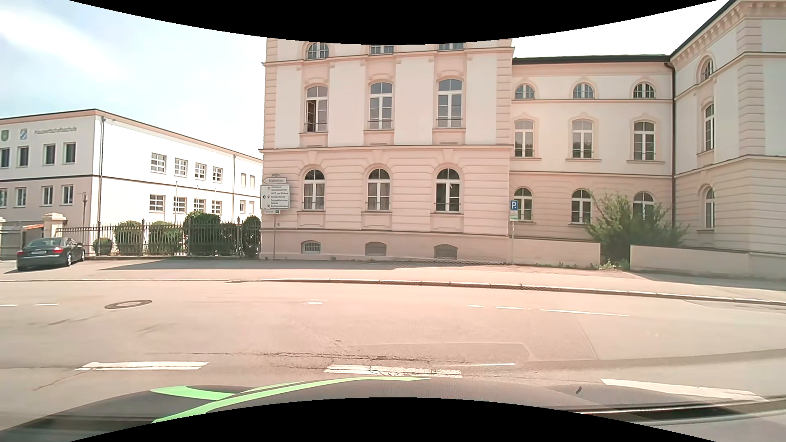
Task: Follow the waypoints while adhering to traffic rules and regulations
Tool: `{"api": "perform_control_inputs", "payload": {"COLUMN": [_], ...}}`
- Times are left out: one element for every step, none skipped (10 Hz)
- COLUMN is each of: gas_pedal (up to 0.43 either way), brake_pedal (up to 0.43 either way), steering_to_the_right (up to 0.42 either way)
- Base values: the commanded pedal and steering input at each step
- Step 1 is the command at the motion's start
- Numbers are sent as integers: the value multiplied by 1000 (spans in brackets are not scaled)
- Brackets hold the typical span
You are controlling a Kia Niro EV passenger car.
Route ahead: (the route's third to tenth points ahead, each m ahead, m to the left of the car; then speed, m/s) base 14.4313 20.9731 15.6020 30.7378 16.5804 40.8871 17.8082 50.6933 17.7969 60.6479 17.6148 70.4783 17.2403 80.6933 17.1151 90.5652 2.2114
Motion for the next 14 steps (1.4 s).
{"api": "perform_control_inputs", "payload": {"gas_pedal": [0,0,0,0,0,0,0,59,110,118,138,150,150,150], "brake_pedal": [232,232,171,18,0,0,0,0,0,0,0,0,0,0], "steering_to_the_right": [-53,-65,-80,-91,-110,-136,-163,-201,-237,-274,-320,-362,-395,-422]}}
